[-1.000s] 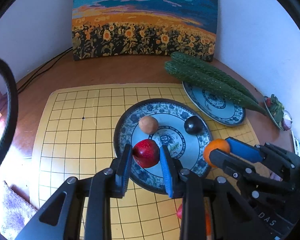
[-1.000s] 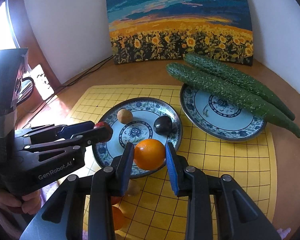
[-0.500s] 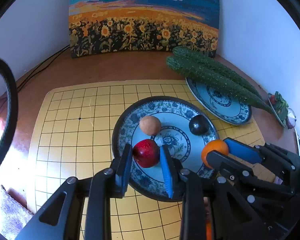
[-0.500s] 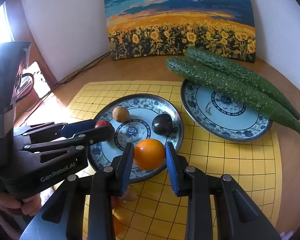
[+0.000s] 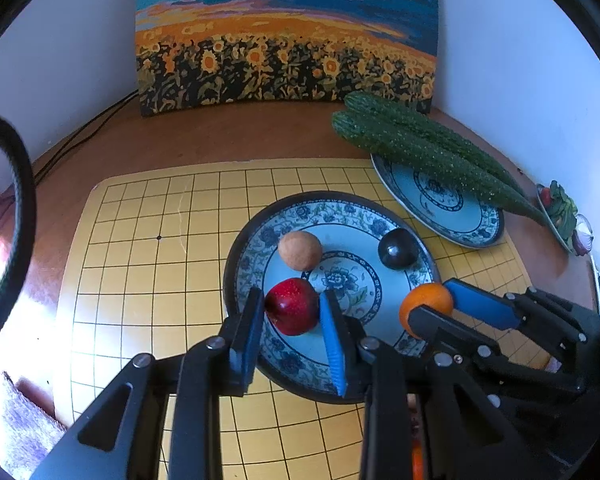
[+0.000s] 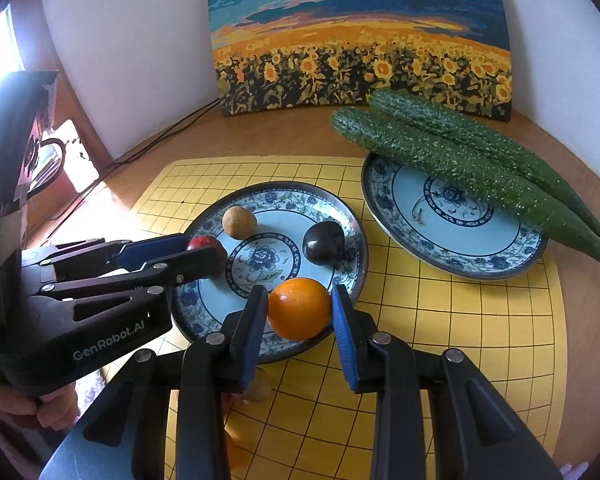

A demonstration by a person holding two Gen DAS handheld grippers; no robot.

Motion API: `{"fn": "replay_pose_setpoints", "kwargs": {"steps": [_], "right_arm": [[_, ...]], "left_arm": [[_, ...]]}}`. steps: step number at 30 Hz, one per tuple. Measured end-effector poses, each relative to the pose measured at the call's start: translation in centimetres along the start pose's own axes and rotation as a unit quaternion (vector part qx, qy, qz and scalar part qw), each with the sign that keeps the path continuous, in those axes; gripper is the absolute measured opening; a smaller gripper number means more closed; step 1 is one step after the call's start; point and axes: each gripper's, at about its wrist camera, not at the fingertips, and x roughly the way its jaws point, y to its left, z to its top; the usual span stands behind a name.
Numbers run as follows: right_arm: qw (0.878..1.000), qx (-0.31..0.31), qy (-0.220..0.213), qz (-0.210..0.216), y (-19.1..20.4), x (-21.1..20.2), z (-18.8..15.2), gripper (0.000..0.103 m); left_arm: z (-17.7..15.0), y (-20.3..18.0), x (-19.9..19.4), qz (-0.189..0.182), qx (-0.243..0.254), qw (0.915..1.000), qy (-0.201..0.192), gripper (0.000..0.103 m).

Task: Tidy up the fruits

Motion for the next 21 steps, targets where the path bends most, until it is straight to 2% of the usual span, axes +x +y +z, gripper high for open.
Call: {"fn": "replay_pose_setpoints", "kwargs": {"steps": [3, 7, 21], "right_arm": [[1.0, 0.002, -0.001, 0.001, 0.0, 0.0, 0.0, 0.035], [1.0, 0.002, -0.009, 0.004, 0.0, -0.4, 0.1, 0.047], [1.0, 0.007, -0.025, -0.002, -0.5, -2.2, -0.3, 0.048]], "left_arm": [[0.0, -0.1, 0.0, 0.0, 0.0, 1.0, 0.001, 0.03], [0.0, -0.2, -0.1, -0.003, 0.002, 1.0, 0.003, 0.03], [-0.2, -0.9, -1.6, -0.005, 0.009, 0.9999, -0.003, 0.037]]}}
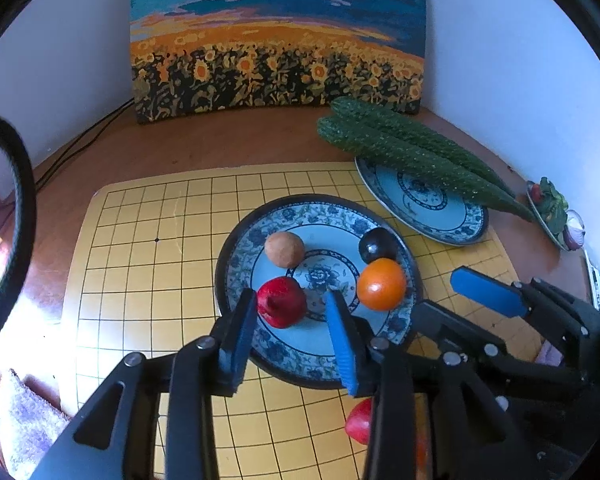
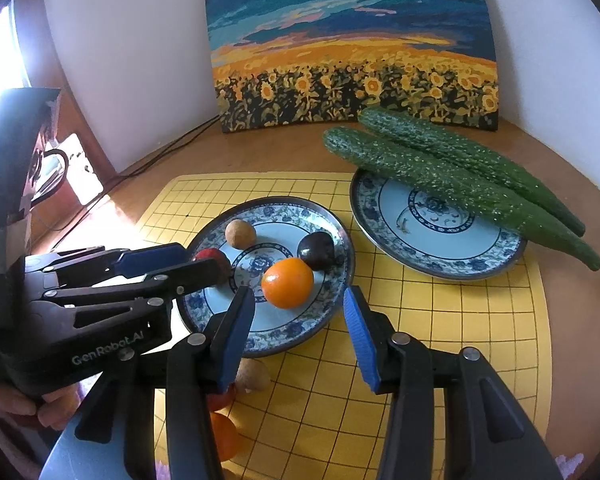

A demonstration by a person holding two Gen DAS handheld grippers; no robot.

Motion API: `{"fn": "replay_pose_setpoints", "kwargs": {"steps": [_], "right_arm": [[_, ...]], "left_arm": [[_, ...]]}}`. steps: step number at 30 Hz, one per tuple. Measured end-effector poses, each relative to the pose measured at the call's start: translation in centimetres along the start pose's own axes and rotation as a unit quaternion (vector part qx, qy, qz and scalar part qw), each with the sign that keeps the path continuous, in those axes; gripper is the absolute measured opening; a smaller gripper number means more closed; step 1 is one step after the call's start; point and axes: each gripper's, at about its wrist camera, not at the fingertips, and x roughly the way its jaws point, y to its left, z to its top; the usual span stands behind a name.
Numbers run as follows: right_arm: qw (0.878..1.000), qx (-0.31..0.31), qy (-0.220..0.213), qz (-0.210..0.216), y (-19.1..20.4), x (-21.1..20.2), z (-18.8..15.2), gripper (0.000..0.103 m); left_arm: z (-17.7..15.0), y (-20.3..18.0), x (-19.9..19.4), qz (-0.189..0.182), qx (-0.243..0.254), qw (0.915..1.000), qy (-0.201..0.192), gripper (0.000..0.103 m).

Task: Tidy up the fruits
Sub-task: 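Open the left tool releasing the apple while the right tool releases the orange onto the plate, then move both tools back down toward the second red apple and orange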

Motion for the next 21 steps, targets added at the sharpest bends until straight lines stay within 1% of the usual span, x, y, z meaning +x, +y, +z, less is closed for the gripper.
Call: {"fn": "replay_pose_setpoints", "kwargs": {"steps": [7, 21], "right_arm": [[1.0, 0.007, -0.003, -0.006, -0.2, -0.7, -0.8, 0.048], [1.0, 0.008, -0.009, -0.014, 0.0, -2.5, -2.2, 0.048]], "left_arm": [[-0.6, -0.2, -0.9, 0.003, 0.0, 1.0, 0.001, 0.037], [-2.5, -1.2, -2.8, -0.015, 0.01, 0.9998, 0.005, 0.038]]}}
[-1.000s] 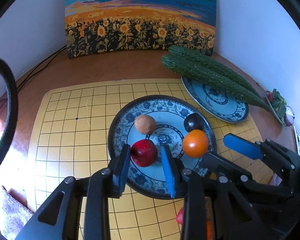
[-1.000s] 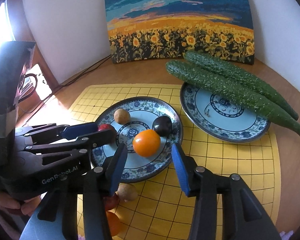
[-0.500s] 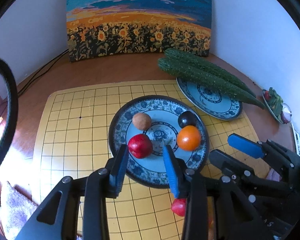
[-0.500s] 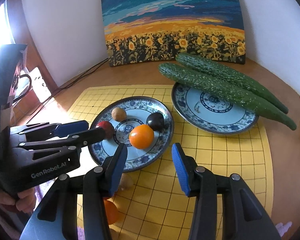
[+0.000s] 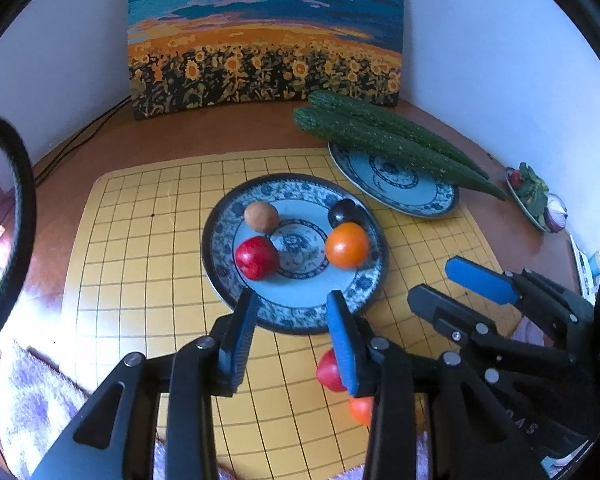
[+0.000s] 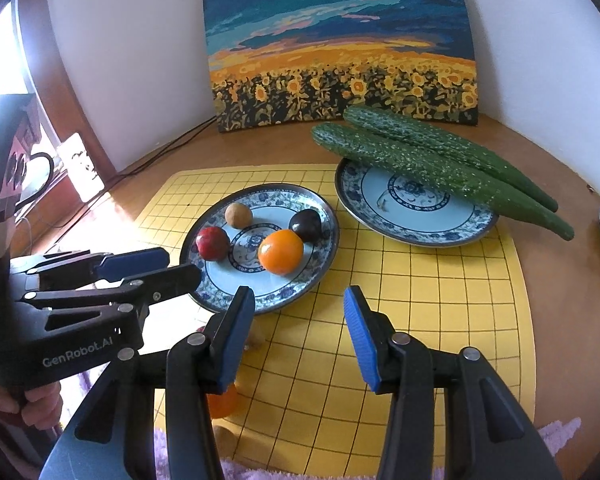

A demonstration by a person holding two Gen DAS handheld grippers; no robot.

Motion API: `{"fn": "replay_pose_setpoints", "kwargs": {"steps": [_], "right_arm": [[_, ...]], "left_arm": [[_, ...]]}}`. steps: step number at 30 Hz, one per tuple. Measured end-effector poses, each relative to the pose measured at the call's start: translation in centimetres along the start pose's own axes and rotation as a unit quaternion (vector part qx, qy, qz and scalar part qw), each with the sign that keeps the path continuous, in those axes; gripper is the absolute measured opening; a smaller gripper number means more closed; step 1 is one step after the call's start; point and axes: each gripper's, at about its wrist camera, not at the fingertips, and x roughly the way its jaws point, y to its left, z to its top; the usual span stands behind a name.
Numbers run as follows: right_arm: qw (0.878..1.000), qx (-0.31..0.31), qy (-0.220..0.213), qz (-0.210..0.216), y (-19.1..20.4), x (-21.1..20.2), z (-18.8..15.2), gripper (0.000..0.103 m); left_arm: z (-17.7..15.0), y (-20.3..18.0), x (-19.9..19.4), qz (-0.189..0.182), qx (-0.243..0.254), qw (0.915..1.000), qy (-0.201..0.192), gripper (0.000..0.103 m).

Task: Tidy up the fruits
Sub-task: 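Move both tools back down toward the second red apple and orange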

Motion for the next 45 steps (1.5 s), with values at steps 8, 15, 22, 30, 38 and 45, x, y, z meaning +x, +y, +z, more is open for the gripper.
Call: {"fn": "replay_pose_setpoints", "kwargs": {"steps": [8, 15, 22, 30, 38, 45], "right_arm": [[1.0, 0.007, 0.0, -0.006, -0.4, -0.6, -0.9, 0.048], [1.0, 0.016, 0.006, -0.012, -1.3, -0.9, -1.9, 0.048], [1.0, 0.021, 0.009, -0.012, -1.6, -1.0, -2.6, 0.048], [1.0, 0.022, 0.008, -0.008, -1.5, -1.0, -2.8, 0.048], [1.0, 0.027, 0.01, -0.005, -1.7, -0.7, -3.0, 0.048], [1.0, 0.028, 0.011, -0.005, -1.6, -0.7, -3.1, 0.048]], "left_arm": [[-1.1, -0.4, 0.0, -0.008, -0.002, 0.9999, 0.014, 0.038], [-1.9, -1.1, 0.2, -0.021, 0.002, 0.9994, 0.027, 0.038], [-2.4, -2.0, 0.7, -0.03, 0.01, 0.9987, 0.04, 0.039], [-2.8, -2.6, 1.8, -0.032, 0.01, 0.9979, 0.056, 0.039], [-2.7, -2.5, 1.8, -0.034, 0.01, 0.9979, 0.054, 0.037], [-2.6, -2.3, 1.7, -0.039, 0.005, 0.9978, 0.053, 0.035]]}}
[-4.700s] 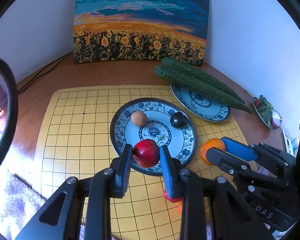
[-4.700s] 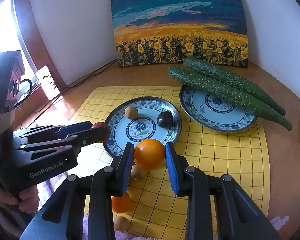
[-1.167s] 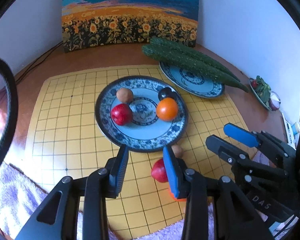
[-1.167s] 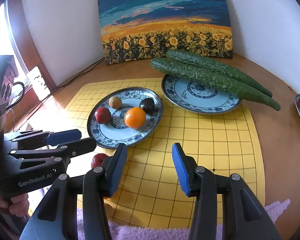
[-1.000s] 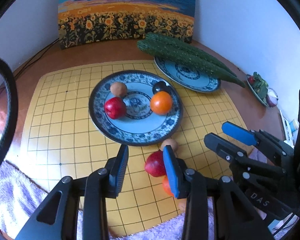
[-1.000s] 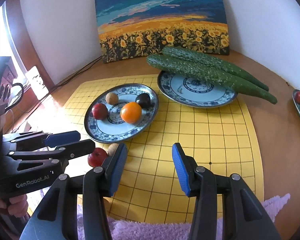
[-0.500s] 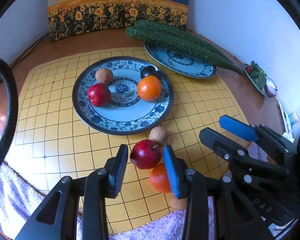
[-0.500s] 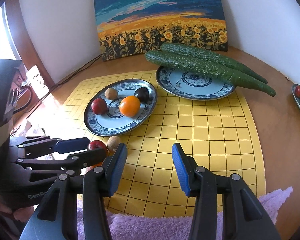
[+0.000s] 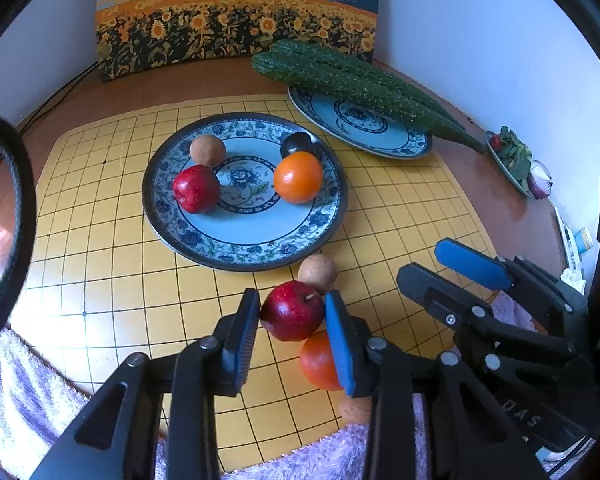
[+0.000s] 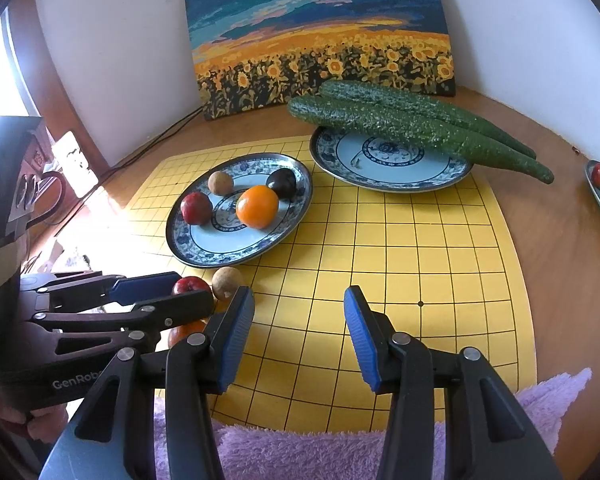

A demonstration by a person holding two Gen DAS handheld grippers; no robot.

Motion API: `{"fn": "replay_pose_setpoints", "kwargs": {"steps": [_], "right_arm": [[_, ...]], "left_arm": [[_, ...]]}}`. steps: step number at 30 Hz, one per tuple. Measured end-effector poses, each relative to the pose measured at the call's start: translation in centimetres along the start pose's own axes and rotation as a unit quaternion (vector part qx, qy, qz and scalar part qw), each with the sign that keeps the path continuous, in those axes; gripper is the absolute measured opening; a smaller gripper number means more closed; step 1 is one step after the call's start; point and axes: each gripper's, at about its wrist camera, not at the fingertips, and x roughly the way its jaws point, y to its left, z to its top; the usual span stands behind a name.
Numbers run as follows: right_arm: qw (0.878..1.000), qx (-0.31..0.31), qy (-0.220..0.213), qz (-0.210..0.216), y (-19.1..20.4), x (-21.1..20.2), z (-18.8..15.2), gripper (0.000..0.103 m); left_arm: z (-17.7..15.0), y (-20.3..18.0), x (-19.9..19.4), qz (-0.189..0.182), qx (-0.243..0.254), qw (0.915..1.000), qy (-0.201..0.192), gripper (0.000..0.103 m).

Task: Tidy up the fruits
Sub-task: 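Move both tools back down toward the second red apple and orange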

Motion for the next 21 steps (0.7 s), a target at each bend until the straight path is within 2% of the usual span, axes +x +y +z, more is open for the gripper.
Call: {"fn": "replay_pose_setpoints", "kwargs": {"steps": [21], "right_arm": [[1.0, -0.013, 0.003, 0.011, 2.0, -0.3, -0.5, 0.048]], "left_arm": [[-0.9, 2.6, -2.1, 0.034, -0.022, 0.9988, -0.029, 0.035]]}}
